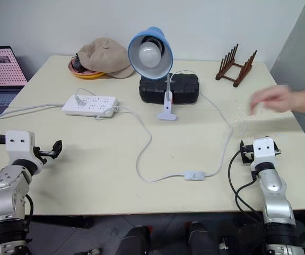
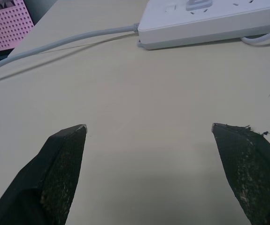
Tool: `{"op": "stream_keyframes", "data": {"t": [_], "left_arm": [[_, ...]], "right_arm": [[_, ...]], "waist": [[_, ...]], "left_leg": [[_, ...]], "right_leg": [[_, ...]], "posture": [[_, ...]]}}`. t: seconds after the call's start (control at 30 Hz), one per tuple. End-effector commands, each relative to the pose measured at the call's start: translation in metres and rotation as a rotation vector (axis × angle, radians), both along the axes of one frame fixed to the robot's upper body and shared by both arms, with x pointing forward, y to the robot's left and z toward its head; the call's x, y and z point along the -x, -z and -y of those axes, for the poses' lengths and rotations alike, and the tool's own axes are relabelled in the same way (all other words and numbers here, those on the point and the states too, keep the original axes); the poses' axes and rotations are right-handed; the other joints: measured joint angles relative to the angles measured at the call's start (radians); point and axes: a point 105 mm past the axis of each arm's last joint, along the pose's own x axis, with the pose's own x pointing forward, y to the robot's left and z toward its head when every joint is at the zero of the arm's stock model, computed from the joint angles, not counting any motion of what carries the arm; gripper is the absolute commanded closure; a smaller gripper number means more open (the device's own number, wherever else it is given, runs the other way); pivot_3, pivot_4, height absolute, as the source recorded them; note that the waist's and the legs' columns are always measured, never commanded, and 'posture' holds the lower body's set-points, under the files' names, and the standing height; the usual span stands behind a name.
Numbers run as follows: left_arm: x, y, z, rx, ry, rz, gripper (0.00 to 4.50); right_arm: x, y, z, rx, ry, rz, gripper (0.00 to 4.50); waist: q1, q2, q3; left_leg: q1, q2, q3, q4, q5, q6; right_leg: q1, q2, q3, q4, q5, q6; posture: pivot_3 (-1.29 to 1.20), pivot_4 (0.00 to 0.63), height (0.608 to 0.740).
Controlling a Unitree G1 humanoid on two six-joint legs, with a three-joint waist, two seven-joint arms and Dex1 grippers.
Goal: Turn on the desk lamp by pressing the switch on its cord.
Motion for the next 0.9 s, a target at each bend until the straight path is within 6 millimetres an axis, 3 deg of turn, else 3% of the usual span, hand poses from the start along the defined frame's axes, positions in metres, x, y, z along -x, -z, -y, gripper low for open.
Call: {"op": "stream_keyframes", "data": {"t": [0.03, 0.17, 0.5, 0.63, 0.73, 0.83, 0.9], "left_arm": [[-0.005, -0.014, 0.005, -0.024, 0.053, 0.031, 0.05], [-0.006, -0.016, 0.001, -0.022, 0.024, 0.05, 0.05], [-0.015, -0.025, 0.016, -0.028, 0.142, 0.052, 0.05], [-0.016, -0.036, 0.057, -0.112, 0.409, 0.017, 0.05], [-0.011, -0.046, 0.106, -0.211, 0.695, -0.023, 0.05], [0.001, -0.047, 0.17, -0.279, 1.03, -0.059, 0.05], [0.008, -0.043, 0.193, -0.319, 1.156, -0.079, 0.05]], "right_arm": [[0.002, -0.02, 0.008, 0.027, 0.022, 0.061, 0.0], [0.002, -0.021, 0.007, 0.034, 0.012, 0.061, 0.0], [0.007, -0.02, 0.004, 0.049, 0.001, 0.054, 0.0], [0.007, -0.023, 0.005, 0.077, -0.029, 0.046, 0.0], [0.006, -0.026, 0.007, 0.093, -0.053, 0.038, 0.0], [0.002, -0.026, 0.009, 0.089, -0.05, 0.034, 0.0], [0.002, -0.026, 0.008, 0.083, -0.051, 0.036, 0.0]], "waist": [[0.0, 0.0, 0.0], [0.0, 0.0, 0.0], [0.0, 0.0, 0.0], [0.0, 0.0, 0.0], [0.001, 0.0, 0.0], [0.002, 0.0, 0.0], [0.001, 0.0, 0.0]], "left_leg": [[0.0, 0.0, 0.0, 0.0, 0.0, 0.0], [0.0, 0.0, 0.0, 0.0, 0.0, 0.0], [0.0, 0.0, 0.0, 0.0, 0.0, 0.0], [0.0, 0.0, 0.0, 0.0, 0.0, 0.0], [0.0, 0.0, 0.0, 0.0, 0.0, 0.0], [-0.001, 0.0, 0.001, 0.0, 0.0, 0.0], [-0.001, 0.0, 0.001, 0.0, 0.0, 0.0]], "right_leg": [[0.0, 0.0, 0.0, 0.0, 0.0, 0.0], [0.0, 0.0, 0.0, 0.0, 0.0, 0.0], [0.0, 0.0, 0.0, 0.0, 0.0, 0.0], [0.0, 0.0, 0.0, 0.0, 0.0, 0.0], [0.0, 0.0, 0.0, 0.0, 0.0, -0.001], [0.0, 0.0, 0.0, -0.001, -0.001, -0.001], [0.0, 0.0, 0.0, -0.001, -0.001, -0.001]], "posture": [[0.0, 0.15, 0.74], [0.0, 0.15, 0.74], [0.0, 0.15, 0.74], [0.0, 0.15, 0.74], [0.0, 0.15, 0.74], [0.0, 0.15, 0.74], [0.0, 0.15, 0.74]]}}
